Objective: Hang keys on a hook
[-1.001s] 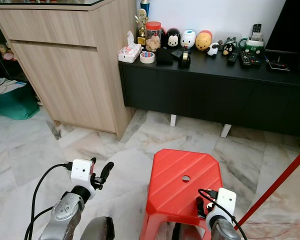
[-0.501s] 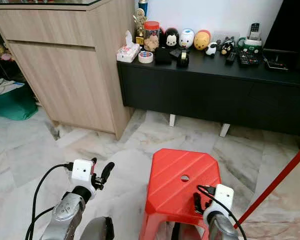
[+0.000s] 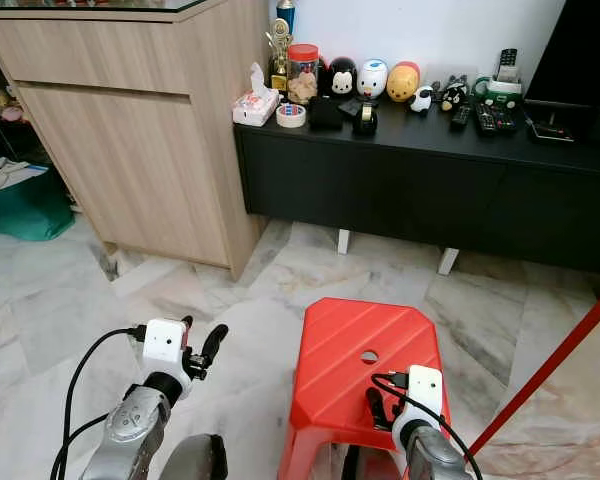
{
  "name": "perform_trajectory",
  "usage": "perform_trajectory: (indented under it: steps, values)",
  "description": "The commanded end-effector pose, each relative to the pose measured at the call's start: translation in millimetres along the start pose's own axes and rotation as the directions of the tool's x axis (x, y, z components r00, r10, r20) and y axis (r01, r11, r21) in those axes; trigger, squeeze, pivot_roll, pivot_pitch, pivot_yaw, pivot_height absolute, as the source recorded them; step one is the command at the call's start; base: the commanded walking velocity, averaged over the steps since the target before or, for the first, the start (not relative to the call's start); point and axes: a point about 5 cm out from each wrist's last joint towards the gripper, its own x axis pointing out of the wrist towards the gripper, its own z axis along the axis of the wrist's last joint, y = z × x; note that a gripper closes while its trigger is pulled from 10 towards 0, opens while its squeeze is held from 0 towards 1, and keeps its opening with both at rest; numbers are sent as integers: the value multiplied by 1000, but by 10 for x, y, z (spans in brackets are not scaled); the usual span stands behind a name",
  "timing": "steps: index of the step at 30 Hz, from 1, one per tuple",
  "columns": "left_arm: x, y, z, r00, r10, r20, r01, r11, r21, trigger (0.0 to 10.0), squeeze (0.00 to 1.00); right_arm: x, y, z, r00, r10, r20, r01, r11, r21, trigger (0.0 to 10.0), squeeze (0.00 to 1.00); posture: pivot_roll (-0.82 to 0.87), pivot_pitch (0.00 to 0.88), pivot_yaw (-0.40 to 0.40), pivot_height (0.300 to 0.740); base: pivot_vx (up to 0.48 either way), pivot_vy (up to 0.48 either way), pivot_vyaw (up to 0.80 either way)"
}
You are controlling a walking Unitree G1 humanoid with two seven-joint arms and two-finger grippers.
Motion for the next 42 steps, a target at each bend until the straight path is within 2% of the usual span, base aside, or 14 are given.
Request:
perform_trajectory:
  steps: [1, 7, 10, 13, 18, 23, 30, 37, 40, 42]
  values:
    - [3, -17, -26, 1000, -11, -12, 12, 1000, 18, 10000, 0, 8, 29, -35, 1000, 15, -21, -15, 1000, -3, 10000, 0, 25, 0, -23, 603, 0, 0, 0]
    - [7, -19, -29, 1000, -13, -12, 13, 1000, 24, 10000, 0, 19, 47, -8, 999, 33, -20, -34, 999, -32, 10000, 0, 28, 0, -24, 603, 0, 0, 0]
    - [8, -9, -24, 1000, -10, -10, 11, 1000, 27, 10000, 0, 21, 33, 56, 999, 2, 36, -1, 1000, -15, 10000, 0, 28, 0, -24, 603, 0, 0, 0]
    - [12, -9, -25, 1000, -12, -12, 12, 1000, 29, 10000, 0, 27, 37, 228, 993, 17, 118, -17, 1000, -2, 10000, 0, 24, 0, -22, 603, 0, 0, 0]
    - [13, -12, -23, 1000, -13, -10, 13, 1000, 28, 10000, 0, 34, 61, 291, 990, 35, 134, -34, 999, -7, 10000, 0, 24, 0, -22, 603, 0, 0, 0]
    - [18, -15, -24, 1000, -13, -10, 13, 999, 30, 10000, 0, 21, 42, 299, 990, 19, 140, -15, 1000, -25, 10000, 0, 25, 0, -26, 603, 0, 0, 0]
    - [7, 0, -37, 1000, -9, -12, 10, 999, 35, 10000, 0, -140, -34, 196, 992, 9, 123, -7, 1000, -23, 10000, 0, 18, 0, -31, 603, 0, 0, 0]
    - [18, -5, -36, 1000, -11, -9, 12, 999, 35, 10000, 0, -252, 1, 211, 989, 11, 145, -10, 1000, -5, 10000, 0, 17, 0, -35, 603, 0, 0, 0]
    - [26, -18, -33, 1000, -14, -8, 14, 999, 35, 10000, 0, -275, 30, 172, 992, 37, 119, -37, 999, -2, 10000, 0, 17, 0, -35, 603, 0, 0, 0]
    - [29, -23, -32, 1000, -16, -8, 17, 999, 36, 10000, 0, -271, 40, 82, 996, 61, 58, -60, 998, -19, 10000, 0, 17, 0, -35, 603, 0, 0, 0]
